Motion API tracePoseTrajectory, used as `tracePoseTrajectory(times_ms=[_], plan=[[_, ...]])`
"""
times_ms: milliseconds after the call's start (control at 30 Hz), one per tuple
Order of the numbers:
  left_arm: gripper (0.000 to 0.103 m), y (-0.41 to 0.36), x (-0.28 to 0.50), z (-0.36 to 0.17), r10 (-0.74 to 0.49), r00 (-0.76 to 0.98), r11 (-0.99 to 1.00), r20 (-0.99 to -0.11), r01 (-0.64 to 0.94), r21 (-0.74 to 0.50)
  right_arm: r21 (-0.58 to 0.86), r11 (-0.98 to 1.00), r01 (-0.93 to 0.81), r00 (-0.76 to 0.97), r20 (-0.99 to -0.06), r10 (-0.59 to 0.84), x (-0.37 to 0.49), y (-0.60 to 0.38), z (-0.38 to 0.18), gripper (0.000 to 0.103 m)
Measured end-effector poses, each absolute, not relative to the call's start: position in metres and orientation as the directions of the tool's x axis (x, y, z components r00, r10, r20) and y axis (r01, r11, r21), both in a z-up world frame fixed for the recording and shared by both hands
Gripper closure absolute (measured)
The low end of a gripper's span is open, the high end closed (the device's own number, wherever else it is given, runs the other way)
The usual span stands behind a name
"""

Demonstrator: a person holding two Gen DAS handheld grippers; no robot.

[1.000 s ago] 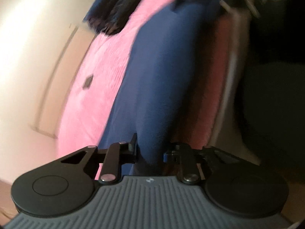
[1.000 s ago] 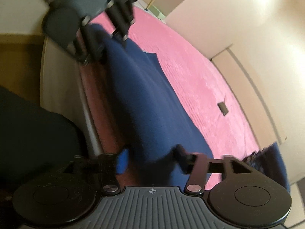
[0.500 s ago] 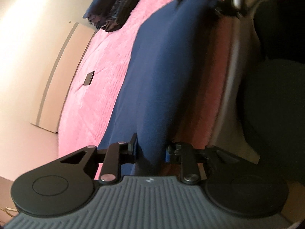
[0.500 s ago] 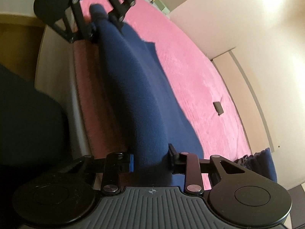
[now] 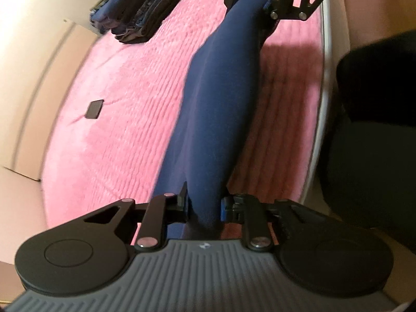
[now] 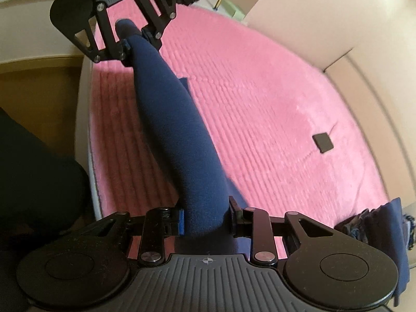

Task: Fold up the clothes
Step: 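Lift the folded top with both grippers and carry it onto the clothes stack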

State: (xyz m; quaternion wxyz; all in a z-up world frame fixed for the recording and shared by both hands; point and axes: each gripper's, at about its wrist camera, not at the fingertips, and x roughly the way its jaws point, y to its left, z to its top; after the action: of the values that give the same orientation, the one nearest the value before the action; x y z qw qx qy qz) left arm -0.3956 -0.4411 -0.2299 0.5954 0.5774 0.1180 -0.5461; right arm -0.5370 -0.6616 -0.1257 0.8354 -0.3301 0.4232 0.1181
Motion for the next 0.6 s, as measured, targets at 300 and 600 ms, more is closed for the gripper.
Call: tracePoseTrajectory(times_ms=[300, 600], plan=[[0.086, -0.490, -0.376, -0.090, -0.485, 0.226, -0.339, -0.845, 0.842, 0.420, -0.348, 0.825, -0.445, 0.463, -0.878, -0.121, -0.531, -0.705, 0.029, 0.075], [0.086, -0.564, -0.363, -0.001, -0.628, 0.143, -0.415, -0.765, 0.771, 0.484, -0.486, 0.845, -0.223, 0.491, -0.805, -0.333, -0.535, -0.770, 0.122, 0.075]])
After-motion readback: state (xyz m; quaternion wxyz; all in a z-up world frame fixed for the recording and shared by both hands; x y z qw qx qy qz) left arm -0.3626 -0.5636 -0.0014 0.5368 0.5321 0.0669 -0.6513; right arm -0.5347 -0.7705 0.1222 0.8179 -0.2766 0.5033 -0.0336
